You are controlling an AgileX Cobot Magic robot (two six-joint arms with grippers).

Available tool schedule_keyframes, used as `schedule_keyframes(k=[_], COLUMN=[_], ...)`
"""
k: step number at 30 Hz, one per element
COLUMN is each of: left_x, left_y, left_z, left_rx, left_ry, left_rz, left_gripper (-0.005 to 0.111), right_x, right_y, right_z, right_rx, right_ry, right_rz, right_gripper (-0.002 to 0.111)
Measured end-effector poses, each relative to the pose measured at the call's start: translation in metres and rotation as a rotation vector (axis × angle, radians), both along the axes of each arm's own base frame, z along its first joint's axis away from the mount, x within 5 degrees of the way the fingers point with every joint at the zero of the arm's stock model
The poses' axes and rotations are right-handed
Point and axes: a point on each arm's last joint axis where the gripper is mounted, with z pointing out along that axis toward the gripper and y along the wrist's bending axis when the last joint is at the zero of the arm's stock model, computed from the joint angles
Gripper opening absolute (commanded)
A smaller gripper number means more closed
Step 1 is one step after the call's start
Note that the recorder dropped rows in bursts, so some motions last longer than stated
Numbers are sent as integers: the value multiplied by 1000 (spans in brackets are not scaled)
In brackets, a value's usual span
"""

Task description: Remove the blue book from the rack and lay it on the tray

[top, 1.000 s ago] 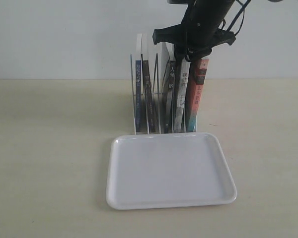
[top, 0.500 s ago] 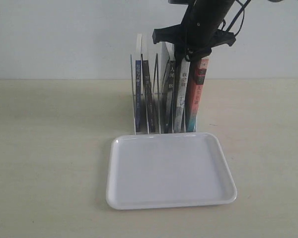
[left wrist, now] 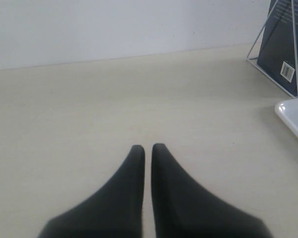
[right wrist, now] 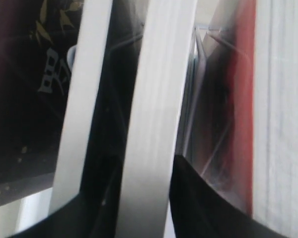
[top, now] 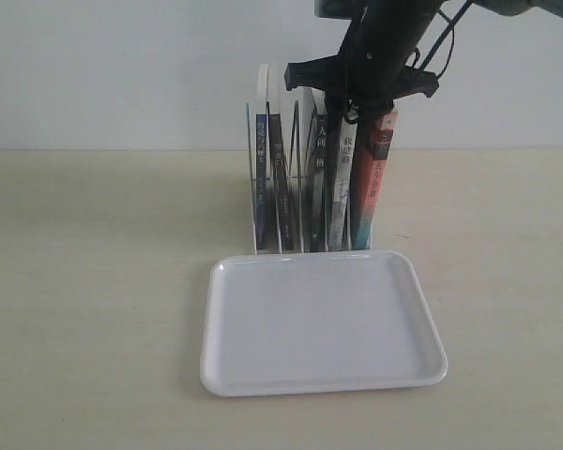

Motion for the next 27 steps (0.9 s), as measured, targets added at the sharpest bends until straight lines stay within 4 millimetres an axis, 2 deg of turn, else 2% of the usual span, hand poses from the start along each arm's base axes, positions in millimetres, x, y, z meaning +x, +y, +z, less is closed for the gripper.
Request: schedule_keyframes(k=[4,6,8,9,20,27], left_x=[0,0,0,0,0,0], left_y=[0,0,0,0,0,0], left_z=[0,0,0,0,0,0], left_rx=[0,0,0,0,0,0], left_ry=[0,0,0,0,0,0], left_rz=[0,0,0,0,0,0], left_gripper=[5,5,5,5,5,5], right_x=[1,1,1,1,2,1], right_y=[1,1,0,0,-1,-2], right_z=[0,0,0,0,7,48], right_rx=[3,3,-4,-12,-33,-9], right_ry=[-1,0,-3,-4,9,-79], right_rz=[0,0,0,0,16,17], right_gripper=[28,19,2,0,0,0])
